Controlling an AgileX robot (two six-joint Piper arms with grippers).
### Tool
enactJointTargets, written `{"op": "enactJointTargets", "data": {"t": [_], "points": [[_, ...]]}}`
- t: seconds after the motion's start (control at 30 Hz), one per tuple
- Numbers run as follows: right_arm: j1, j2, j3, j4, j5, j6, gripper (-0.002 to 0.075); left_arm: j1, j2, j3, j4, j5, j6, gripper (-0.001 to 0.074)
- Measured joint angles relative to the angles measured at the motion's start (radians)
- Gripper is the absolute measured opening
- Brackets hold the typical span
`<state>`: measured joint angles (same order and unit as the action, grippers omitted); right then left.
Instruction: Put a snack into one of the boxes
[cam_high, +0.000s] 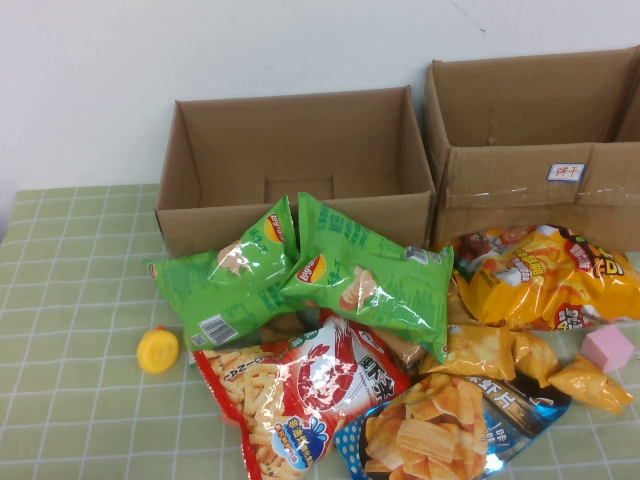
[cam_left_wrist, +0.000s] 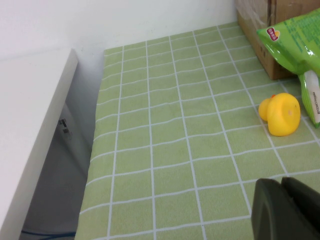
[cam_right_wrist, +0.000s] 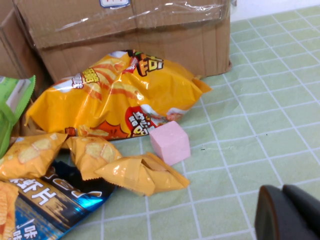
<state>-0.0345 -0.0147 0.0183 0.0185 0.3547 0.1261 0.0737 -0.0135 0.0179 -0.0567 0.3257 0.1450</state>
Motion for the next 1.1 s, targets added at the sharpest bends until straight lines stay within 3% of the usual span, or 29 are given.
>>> {"op": "enactJointTargets", "data": {"t": [0.23, 0.33, 0.6, 0.93, 1.1], "points": [[0.000, 0.000, 0.000, 0.008, 0.000, 0.000, -0.0002, 0.000, 0.000, 0.000, 0.000, 0.000, 0.000, -0.0002], [0.000, 0.000, 0.000, 0.086, 0.000, 0.003, -0.0002, 0.000, 0.000, 0.000, 0.000, 0.000, 0.000, -0.0003], [0.000, 0.000, 0.009, 0.771, 0.009, 0.145, -0.0002, 0.000, 0.000, 0.000, 0.000, 0.000, 0.000, -0.0002], [0.000, 0.000, 0.009, 0.804, -0.022, 0.035, -0.0002, 0.000, 0.000, 0.000, 0.000, 0.000, 0.000, -0.0002], [0.000, 0.000, -0.108, 0.799, 0.022, -0.171, -0.0002, 0.000, 0.000, 0.000, 0.000, 0.000, 0.000, -0.0002]]}}
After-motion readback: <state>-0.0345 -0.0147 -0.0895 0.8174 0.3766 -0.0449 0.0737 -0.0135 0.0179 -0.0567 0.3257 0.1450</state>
